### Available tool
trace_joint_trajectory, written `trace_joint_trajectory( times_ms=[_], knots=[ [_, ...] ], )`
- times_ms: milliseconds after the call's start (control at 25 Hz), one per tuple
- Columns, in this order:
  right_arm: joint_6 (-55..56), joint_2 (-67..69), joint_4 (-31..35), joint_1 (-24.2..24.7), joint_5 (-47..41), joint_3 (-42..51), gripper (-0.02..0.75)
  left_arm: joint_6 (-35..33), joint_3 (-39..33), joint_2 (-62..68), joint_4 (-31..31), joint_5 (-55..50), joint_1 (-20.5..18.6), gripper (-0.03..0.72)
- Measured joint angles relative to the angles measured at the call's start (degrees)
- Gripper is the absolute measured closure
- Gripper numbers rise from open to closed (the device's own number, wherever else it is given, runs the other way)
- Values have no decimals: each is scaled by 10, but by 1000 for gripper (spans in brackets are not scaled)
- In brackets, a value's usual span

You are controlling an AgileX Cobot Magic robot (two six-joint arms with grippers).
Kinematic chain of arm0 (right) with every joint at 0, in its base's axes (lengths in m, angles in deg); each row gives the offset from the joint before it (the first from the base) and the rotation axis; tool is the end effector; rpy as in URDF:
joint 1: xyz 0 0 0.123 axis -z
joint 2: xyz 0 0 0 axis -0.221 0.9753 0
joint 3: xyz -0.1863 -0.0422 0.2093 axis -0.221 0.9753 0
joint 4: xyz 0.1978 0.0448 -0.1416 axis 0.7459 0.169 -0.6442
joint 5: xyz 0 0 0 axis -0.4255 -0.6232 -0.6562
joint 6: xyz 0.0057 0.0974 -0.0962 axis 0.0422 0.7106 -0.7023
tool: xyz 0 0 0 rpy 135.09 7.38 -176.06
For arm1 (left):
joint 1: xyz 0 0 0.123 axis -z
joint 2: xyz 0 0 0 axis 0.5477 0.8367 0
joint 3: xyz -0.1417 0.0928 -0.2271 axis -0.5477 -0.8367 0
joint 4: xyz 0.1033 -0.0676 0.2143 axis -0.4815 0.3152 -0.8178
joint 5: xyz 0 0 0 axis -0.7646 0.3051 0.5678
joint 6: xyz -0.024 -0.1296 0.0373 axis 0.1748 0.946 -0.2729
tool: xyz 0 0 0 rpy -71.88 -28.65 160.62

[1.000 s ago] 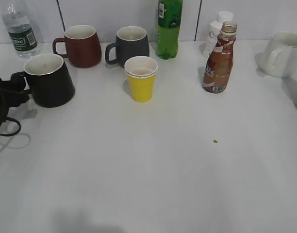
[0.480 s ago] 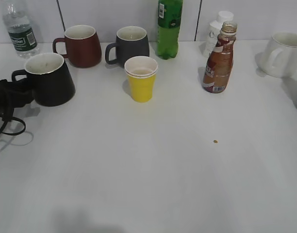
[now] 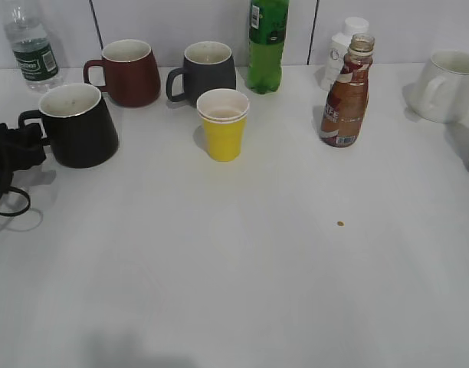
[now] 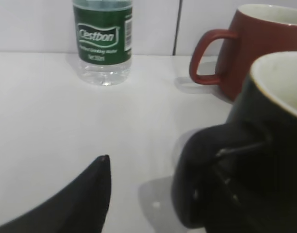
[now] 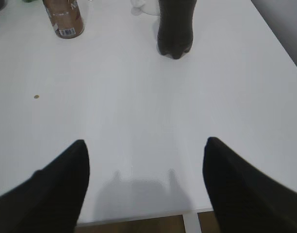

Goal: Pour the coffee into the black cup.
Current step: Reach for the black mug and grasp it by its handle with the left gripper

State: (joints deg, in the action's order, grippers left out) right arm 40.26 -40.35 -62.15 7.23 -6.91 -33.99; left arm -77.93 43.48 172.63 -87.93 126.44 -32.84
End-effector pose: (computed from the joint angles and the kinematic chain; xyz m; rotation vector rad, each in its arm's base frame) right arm 0.0340 -0.0031 0.2569 0.0289 2.0156 0.0759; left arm 0.3600 -0.0177 0.1103 0.0506 1.7820 -0.1355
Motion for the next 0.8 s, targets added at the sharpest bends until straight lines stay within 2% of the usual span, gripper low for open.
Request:
trace_joint_trajectory(
  times_ms=[360, 800],
  knots=[
    [0, 0, 0, 0, 0, 0, 168, 0, 13, 4, -36, 2, -1, 253],
    [0, 0, 0, 0, 0, 0, 168, 0, 26, 12, -43, -11, -2, 253]
  ],
)
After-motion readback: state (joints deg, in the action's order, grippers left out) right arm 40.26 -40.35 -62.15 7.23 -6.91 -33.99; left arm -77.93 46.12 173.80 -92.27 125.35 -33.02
